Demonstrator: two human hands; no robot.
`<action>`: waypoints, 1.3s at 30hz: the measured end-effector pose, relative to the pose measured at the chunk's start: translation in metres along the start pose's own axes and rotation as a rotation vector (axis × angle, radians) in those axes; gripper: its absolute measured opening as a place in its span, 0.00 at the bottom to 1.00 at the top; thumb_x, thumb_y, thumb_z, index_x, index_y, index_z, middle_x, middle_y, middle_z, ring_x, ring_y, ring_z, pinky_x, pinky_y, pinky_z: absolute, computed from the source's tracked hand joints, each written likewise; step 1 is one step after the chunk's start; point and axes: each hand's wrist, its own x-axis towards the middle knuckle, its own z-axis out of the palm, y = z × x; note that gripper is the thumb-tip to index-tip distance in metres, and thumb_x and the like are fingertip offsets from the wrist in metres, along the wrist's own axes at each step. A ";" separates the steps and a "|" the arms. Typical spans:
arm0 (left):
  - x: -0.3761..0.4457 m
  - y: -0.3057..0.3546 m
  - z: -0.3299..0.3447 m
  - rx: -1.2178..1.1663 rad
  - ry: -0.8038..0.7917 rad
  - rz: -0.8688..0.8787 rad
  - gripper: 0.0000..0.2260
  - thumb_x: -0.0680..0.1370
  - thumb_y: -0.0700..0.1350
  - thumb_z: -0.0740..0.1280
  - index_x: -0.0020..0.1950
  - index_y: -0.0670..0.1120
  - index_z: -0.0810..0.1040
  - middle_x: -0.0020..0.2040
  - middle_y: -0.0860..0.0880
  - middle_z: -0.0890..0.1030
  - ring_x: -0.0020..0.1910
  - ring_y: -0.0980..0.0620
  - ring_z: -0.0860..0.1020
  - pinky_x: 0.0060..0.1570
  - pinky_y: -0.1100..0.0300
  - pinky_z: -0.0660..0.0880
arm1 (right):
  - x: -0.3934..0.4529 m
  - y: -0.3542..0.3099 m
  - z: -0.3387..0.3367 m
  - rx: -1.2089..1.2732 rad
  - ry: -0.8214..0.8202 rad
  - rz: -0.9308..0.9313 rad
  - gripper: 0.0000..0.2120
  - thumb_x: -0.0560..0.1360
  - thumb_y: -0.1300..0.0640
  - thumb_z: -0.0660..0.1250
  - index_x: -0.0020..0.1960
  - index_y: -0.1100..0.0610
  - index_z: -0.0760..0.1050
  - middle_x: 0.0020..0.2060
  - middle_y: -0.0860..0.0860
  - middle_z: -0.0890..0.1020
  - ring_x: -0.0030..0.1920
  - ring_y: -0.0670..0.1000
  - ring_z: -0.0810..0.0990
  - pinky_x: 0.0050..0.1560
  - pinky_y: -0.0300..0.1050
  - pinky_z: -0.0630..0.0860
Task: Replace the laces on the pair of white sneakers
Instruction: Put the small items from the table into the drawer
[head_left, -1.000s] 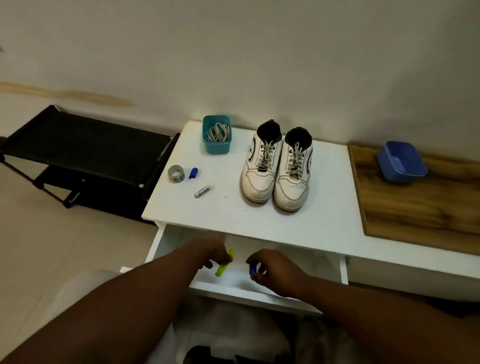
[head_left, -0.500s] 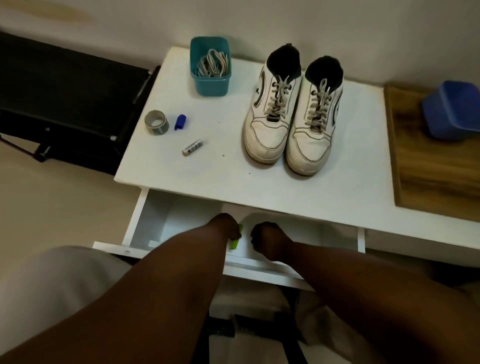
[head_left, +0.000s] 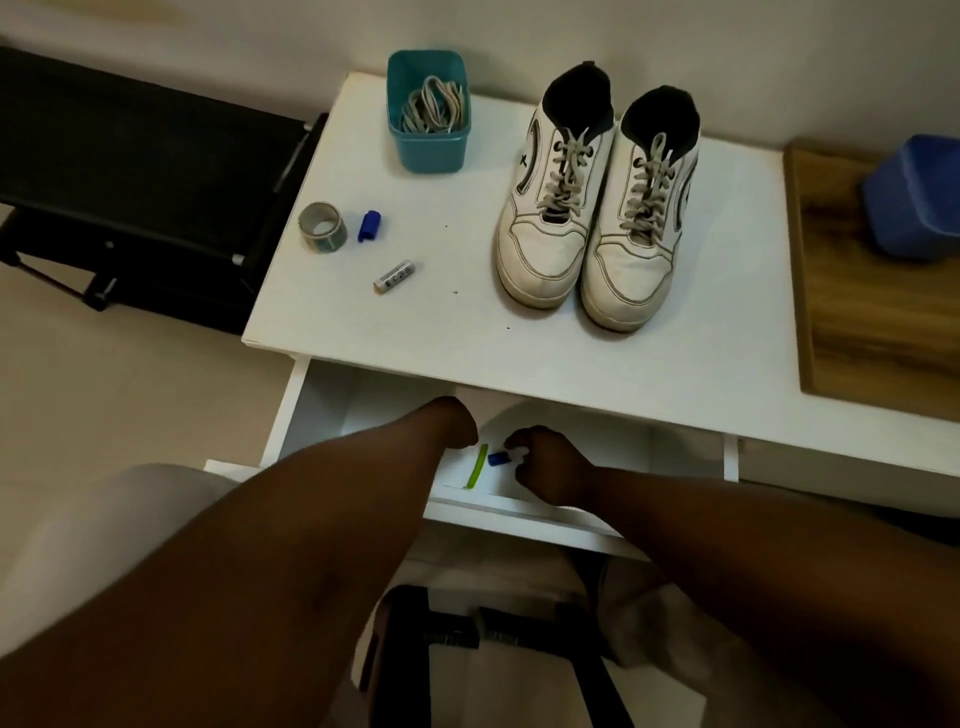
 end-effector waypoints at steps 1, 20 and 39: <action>-0.009 0.000 -0.003 0.032 0.035 0.023 0.20 0.84 0.49 0.64 0.72 0.38 0.72 0.69 0.40 0.76 0.67 0.43 0.76 0.63 0.54 0.74 | -0.007 -0.008 -0.008 0.001 0.025 -0.027 0.18 0.76 0.64 0.70 0.66 0.61 0.79 0.64 0.59 0.79 0.63 0.58 0.78 0.64 0.40 0.71; -0.104 -0.087 -0.164 -0.104 1.116 -0.016 0.17 0.81 0.55 0.66 0.64 0.46 0.78 0.61 0.43 0.79 0.59 0.41 0.78 0.51 0.49 0.76 | 0.041 -0.194 -0.127 -0.247 0.542 -0.478 0.18 0.78 0.56 0.68 0.68 0.54 0.76 0.62 0.52 0.76 0.56 0.58 0.79 0.50 0.52 0.79; -0.080 -0.056 -0.159 -0.018 1.066 -0.078 0.14 0.78 0.55 0.65 0.54 0.47 0.81 0.57 0.45 0.79 0.58 0.42 0.75 0.54 0.48 0.71 | 0.052 -0.177 -0.125 -0.259 0.540 -0.386 0.08 0.80 0.57 0.63 0.52 0.52 0.80 0.45 0.53 0.81 0.47 0.57 0.78 0.43 0.55 0.77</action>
